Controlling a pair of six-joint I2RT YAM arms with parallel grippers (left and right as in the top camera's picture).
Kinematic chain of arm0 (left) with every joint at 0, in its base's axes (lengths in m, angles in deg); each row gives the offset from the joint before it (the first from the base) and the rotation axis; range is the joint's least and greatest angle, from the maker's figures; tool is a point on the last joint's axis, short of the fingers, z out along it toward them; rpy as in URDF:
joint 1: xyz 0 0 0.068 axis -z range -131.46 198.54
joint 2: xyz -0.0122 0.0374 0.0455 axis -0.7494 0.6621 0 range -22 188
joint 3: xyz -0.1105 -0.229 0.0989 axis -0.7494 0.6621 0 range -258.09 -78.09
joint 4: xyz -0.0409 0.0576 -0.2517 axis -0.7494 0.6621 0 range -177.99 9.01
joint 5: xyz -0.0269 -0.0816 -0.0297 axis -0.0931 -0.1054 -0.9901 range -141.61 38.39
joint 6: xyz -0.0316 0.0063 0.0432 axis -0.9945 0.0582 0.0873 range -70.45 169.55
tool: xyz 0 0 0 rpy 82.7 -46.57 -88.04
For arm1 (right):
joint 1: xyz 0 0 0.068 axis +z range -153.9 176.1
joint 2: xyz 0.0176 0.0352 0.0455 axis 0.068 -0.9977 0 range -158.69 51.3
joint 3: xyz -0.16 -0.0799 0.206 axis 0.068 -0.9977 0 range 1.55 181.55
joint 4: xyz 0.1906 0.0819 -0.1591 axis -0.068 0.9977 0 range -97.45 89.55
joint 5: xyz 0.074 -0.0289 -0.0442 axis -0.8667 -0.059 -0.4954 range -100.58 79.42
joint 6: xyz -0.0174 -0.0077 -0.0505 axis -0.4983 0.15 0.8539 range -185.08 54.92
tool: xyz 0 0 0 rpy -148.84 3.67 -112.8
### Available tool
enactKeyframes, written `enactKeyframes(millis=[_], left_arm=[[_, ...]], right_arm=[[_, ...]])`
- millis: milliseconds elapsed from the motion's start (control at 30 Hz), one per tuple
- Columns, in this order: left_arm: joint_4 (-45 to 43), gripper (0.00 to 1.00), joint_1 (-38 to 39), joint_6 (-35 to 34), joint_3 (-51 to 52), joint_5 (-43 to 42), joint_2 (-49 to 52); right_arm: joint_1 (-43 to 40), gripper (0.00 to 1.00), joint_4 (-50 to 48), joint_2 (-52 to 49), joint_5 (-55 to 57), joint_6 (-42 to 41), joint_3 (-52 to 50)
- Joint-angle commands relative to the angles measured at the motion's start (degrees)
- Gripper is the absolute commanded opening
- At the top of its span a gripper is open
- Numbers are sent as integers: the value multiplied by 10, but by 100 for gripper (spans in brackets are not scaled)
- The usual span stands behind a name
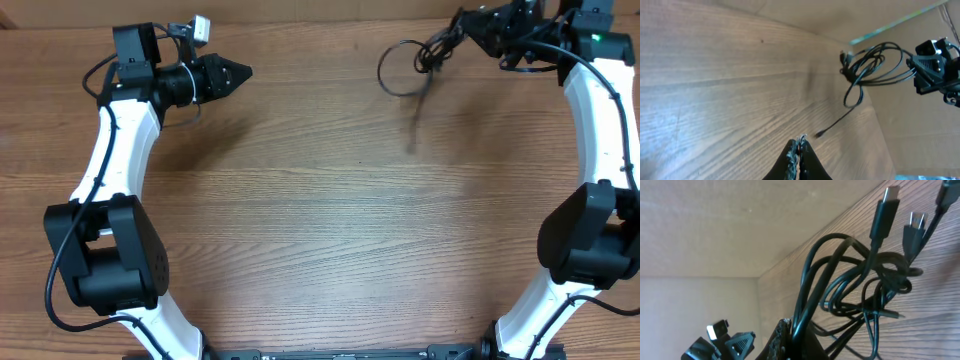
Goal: Untangle cables
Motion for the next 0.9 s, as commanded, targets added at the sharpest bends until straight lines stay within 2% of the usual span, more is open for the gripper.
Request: enactKeyframes(millis=[0, 67, 233, 300, 633, 733, 867], left_arm=[[-32, 4, 18, -31, -2, -2, -5], [-56, 9, 30, -47, -2, -1, -5], [-118, 34, 68, -76, -2, -1, -5], [-140, 40, 84, -88, -2, -1, -5], [-193, 92, 149, -95, -2, 4, -5], [-194, 100, 160, -95, -2, 6, -5], [-194, 100, 172, -95, -2, 12, -5]], right_arm=[[7, 4, -3, 11, -8, 10, 4], [16, 4, -3, 11, -13, 10, 4], [42, 4, -8, 11, -14, 10, 4], [50, 4, -12, 11, -17, 10, 4], [101, 4, -19, 11, -30, 9, 4], [115, 4, -28, 11, -48, 9, 4], [137, 4, -43, 11, -67, 7, 4]])
